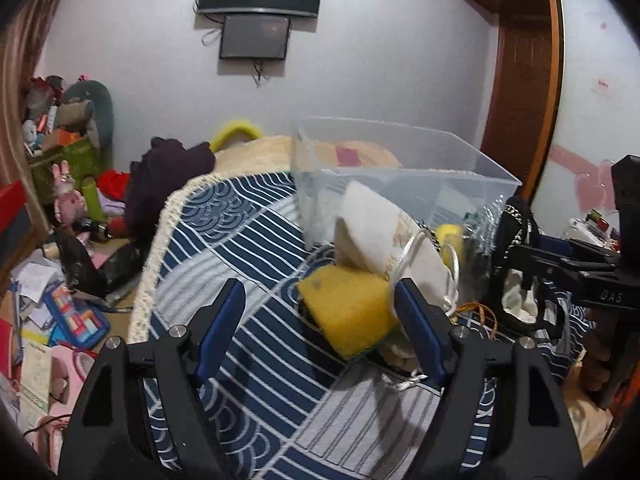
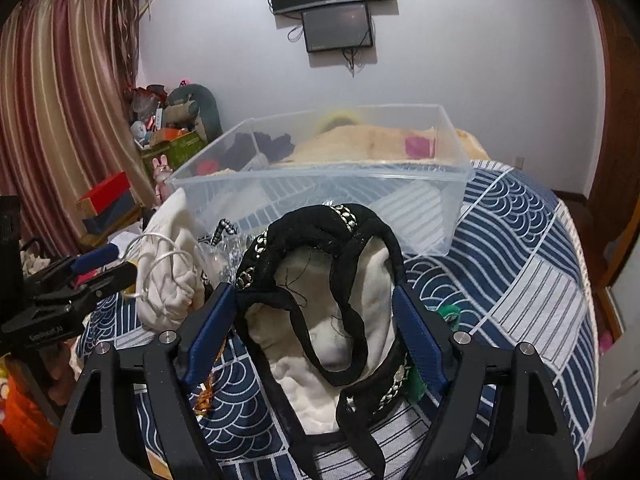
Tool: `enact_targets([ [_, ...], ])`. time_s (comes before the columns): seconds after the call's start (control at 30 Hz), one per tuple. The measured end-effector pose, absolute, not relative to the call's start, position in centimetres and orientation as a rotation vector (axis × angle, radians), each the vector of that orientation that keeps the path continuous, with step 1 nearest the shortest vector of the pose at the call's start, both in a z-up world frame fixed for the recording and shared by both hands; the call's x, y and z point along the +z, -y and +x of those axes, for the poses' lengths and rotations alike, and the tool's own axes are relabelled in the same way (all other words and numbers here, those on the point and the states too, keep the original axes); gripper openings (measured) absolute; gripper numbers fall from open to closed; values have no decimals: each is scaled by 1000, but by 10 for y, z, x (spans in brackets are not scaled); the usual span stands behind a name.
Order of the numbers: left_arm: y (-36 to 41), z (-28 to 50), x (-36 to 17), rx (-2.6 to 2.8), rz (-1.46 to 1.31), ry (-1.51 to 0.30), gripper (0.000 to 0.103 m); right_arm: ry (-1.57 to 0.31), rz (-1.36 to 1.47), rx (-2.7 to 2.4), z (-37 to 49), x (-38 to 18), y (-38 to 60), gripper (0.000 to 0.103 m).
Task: Organize soft objects
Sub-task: 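Grasp the white drawstring pouch with the left tool while the right tool grasps the black bra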
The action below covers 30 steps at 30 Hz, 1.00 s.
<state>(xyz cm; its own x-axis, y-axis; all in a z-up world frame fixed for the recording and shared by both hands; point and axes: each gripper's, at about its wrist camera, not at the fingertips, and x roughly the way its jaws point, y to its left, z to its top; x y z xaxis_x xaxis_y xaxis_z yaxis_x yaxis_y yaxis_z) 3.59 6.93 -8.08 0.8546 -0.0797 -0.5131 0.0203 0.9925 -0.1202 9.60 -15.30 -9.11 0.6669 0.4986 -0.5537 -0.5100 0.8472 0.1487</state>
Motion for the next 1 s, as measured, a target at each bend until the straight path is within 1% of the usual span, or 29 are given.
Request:
enact_targets([
  [0.1, -64, 42, -85, -76, -122, -578, 77, -633, -14, 583, 98, -92, 153, 77],
  [0.17, -60, 47, -87, -77, -118, -596, 77, -638, -10, 590, 97, -93, 153, 70],
  [0.23, -57, 51, -87, -73, -117, -607, 77, -642, -4, 599, 97, -93, 155, 59],
  [0.27, -57, 52, -85, -77, -122, -609, 77, -640, -3, 601, 97, -93, 155, 56],
  [0.33, -56, 47, -78, -92, -128, -587, 77, -632, -2, 598, 95, -91, 157, 45],
  [0.37, -55, 42, -72, -95, -119, -568, 77, -630, -2, 595, 94, -90, 158, 42],
  [0.43, -52, 36, -64, -94, -102, -542, 79, -624, 4, 589, 94, -89, 159, 31],
  [0.47, -50, 33, -58, -98, -98, -526, 82, -622, 9, 588, 95, -87, 160, 28],
  [0.5, -48, 32, -53, -107, -99, -512, 89, -620, 14, 586, 95, -86, 162, 26],
  [0.57, -44, 35, -48, -123, -93, -502, 94, -615, 22, 586, 95, -85, 164, 23],
  [0.63, -37, 40, -48, -124, -72, -514, 94, -603, 22, 580, 93, -82, 166, 19],
  [0.8, -39, 65, -66, -102, -65, -590, 94, -569, 25, 568, 89, -77, 170, 16],
  [0.83, -41, 68, -69, -101, -75, -599, 94, -562, 26, 562, 88, -76, 172, 10],
  [0.87, -44, 72, -71, -99, -89, -612, 93, -557, 27, 556, 88, -75, 173, 9],
  [0.93, -46, 75, -74, -109, -104, -619, 88, -550, 39, 557, 88, -73, 176, 9],
  [1.0, -47, 78, -76, -107, -105, -624, 75, -528, 36, 552, 85, -69, 179, 9],
])
